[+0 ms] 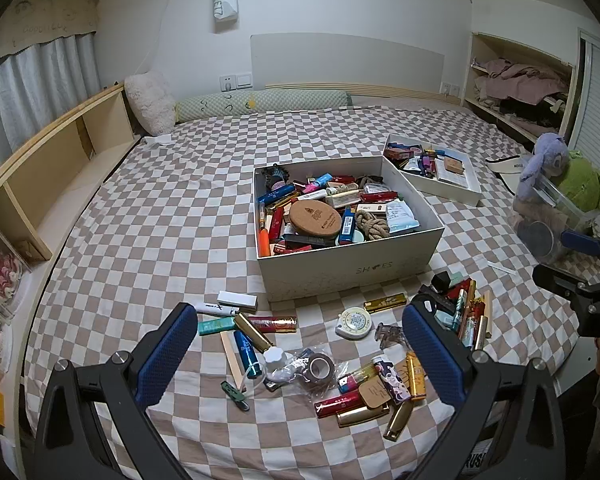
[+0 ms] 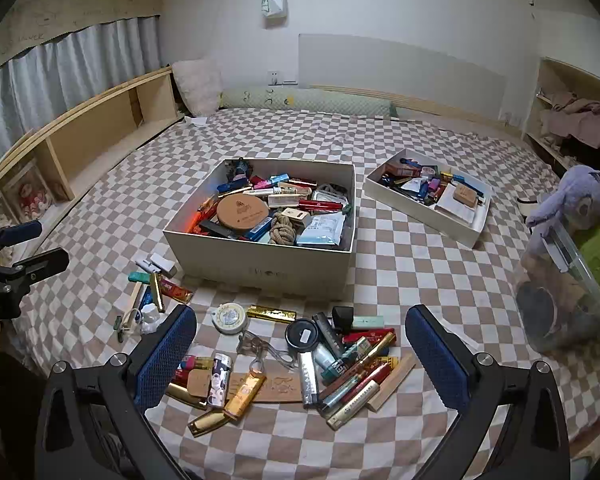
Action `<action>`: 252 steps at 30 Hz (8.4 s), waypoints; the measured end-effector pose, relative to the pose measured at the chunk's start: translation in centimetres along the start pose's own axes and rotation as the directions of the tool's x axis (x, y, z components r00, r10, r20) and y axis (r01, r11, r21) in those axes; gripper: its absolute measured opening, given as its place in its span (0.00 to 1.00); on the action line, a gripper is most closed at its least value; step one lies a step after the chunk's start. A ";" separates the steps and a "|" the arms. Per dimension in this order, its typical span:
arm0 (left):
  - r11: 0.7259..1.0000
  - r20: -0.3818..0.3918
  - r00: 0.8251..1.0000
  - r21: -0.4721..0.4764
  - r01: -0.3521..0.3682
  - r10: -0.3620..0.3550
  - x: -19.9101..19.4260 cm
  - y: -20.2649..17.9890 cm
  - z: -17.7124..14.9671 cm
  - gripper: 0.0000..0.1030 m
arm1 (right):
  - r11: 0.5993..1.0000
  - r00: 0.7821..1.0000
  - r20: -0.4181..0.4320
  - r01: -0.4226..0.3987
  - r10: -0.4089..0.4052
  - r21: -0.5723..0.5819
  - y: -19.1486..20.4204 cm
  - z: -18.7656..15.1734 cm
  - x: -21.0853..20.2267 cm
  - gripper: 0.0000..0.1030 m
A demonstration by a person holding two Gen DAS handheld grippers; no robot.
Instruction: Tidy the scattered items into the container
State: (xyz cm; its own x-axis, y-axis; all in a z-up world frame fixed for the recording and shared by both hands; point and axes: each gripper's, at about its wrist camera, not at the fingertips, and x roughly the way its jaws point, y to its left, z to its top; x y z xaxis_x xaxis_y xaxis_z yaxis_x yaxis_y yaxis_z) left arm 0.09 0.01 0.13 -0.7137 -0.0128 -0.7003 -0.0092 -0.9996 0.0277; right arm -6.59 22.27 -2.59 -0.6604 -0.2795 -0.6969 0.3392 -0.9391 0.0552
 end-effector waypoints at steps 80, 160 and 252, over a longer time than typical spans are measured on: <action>0.941 -0.382 0.913 0.229 0.247 -0.147 8.2 -2.3 -5.9 1.00 | 0.965 0.968 -0.155 -0.220 0.198 -0.144 -0.6 -2.7 8.1 1.00; 0.620 -0.529 0.796 0.528 0.580 -0.293 19.7 -8.1 -8.9 1.00 | 0.314 0.816 -0.502 -0.575 0.287 -0.755 6.3 -16.9 12.6 0.97; 0.470 -0.580 0.749 0.590 0.657 -0.319 21.9 -6.6 -9.4 0.81 | 0.615 0.711 -0.605 -0.667 0.358 -0.420 4.3 -12.0 17.5 0.79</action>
State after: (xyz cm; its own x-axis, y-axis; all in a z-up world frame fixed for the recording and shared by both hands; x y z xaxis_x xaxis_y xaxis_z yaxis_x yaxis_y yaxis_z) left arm -8.89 6.08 -22.10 -0.1256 0.2938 -0.9476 -0.8861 -0.4627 -0.0260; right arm -8.66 15.77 -23.13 0.0574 -0.4140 -0.9084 0.9306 -0.3072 0.1988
